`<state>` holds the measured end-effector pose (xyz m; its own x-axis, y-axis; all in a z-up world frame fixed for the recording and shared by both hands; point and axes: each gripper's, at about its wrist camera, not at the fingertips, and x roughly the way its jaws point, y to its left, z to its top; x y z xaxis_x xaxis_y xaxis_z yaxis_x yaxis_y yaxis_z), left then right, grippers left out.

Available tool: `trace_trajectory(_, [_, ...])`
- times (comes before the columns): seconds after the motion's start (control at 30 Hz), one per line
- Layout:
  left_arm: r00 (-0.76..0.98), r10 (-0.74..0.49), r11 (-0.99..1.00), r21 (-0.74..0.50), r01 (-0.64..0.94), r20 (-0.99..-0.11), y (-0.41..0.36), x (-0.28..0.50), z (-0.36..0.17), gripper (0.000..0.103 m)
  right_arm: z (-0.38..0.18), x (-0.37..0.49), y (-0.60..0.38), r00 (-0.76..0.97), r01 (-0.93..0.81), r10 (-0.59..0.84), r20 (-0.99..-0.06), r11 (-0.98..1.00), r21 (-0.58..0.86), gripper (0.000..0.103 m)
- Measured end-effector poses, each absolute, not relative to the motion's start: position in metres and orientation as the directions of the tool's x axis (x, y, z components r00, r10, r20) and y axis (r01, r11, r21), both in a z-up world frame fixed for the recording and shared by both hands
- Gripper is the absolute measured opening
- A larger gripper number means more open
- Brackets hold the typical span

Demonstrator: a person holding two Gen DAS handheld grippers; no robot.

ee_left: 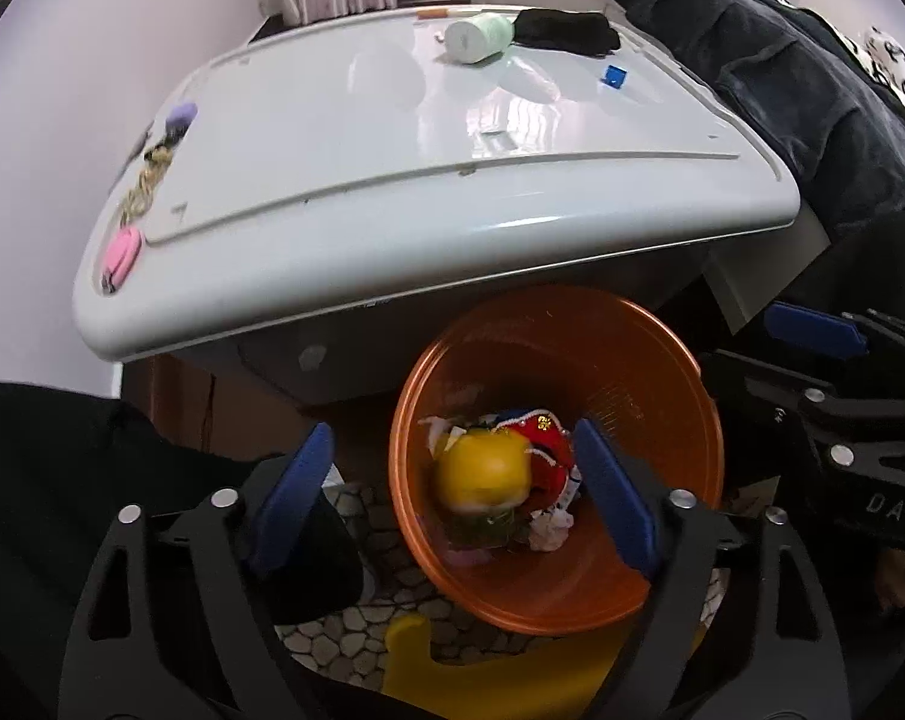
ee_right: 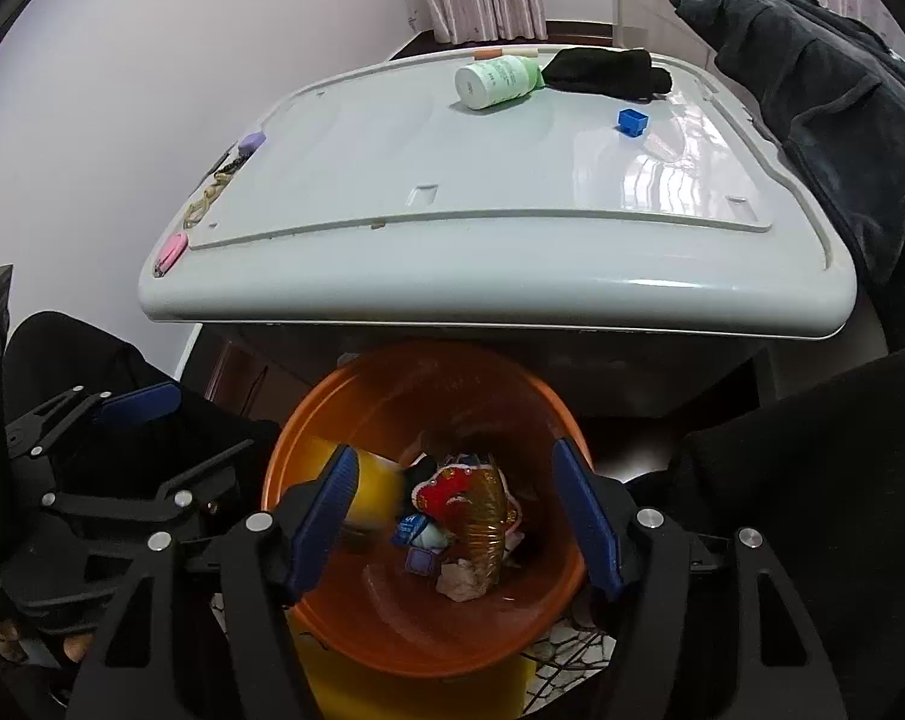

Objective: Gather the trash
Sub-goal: 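Drop the repellent into the basin with the left tool while the right tool drops the hair clip, then grasp the blue toy block with the right tool while the left tool grasps the green-capped bottle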

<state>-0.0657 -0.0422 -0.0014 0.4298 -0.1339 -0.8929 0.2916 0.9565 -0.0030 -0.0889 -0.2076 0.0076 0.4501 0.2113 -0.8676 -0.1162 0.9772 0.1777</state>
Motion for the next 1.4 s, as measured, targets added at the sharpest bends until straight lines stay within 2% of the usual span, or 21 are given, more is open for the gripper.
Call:
trace_trajectory(0.2, [0.460,-0.156,0.957,-0.018,0.289,-0.874,-0.035,-0.057,0.014,0.082,0.028,-0.078,-0.229,0.497,-0.091,0.230,-0.836,0.973,0.214,0.064])
trace_trajectory(0.37, [0.493,-0.171,0.964,-0.043,0.262,-0.853,-0.030,-0.024,0.028,0.082,0.046,0.003,-0.271,0.545,-0.007,0.150,-0.825,0.985,0.175,0.063])
trace_trajectory(0.5, [0.515,-0.165,0.973,-0.052,0.227,-0.841,-0.033,0.004,0.031,0.082,0.030,0.087,-0.293,0.543,0.053,0.060,-0.838,0.993,0.106,0.052])
trace_trajectory(0.57, [0.519,-0.174,0.974,-0.067,0.218,-0.837,-0.034,0.016,0.031,0.082,0.018,0.118,-0.297,0.521,0.045,0.061,-0.851,0.994,0.098,0.046])
trace_trajectory(0.73, [0.503,-0.190,0.972,-0.090,0.218,-0.843,-0.041,0.036,0.022,0.082,-0.007,0.167,-0.298,0.499,0.000,0.052,-0.865,0.998,0.060,0.045])
trace_trajectory(0.8, [0.491,-0.197,0.970,-0.096,0.222,-0.848,-0.043,0.039,0.019,0.082,-0.019,0.178,-0.305,0.481,0.008,0.066,-0.874,0.997,0.079,0.036])
trace_trajectory(0.83, [0.488,-0.196,0.969,-0.093,0.227,-0.851,-0.046,0.041,0.017,0.082,-0.019,0.178,-0.306,0.499,0.005,0.062,-0.864,0.997,0.074,0.026])
trace_trajectory(1.0, [0.476,-0.197,0.967,-0.089,0.239,-0.857,-0.057,0.058,0.013,0.082,-0.019,0.169,-0.301,0.515,0.019,0.001,-0.857,1.000,0.013,0.025])
trace_trajectory(1.1, [0.490,-0.209,0.964,-0.094,0.249,-0.846,-0.071,0.090,0.017,0.082,-0.001,0.156,-0.310,0.534,0.044,0.069,-0.843,0.993,0.109,0.025])
trace_trajectory(1.27, [0.555,-0.214,0.949,-0.036,0.314,-0.804,-0.109,0.163,0.019,0.082,0.050,0.115,-0.337,0.643,0.082,0.183,-0.744,0.949,0.305,0.025])
trace_trajectory(1.4, [0.568,-0.182,0.932,0.044,0.360,-0.803,-0.138,0.224,0.005,0.082,0.064,0.103,-0.350,0.698,0.095,0.173,-0.695,0.940,0.329,0.025])
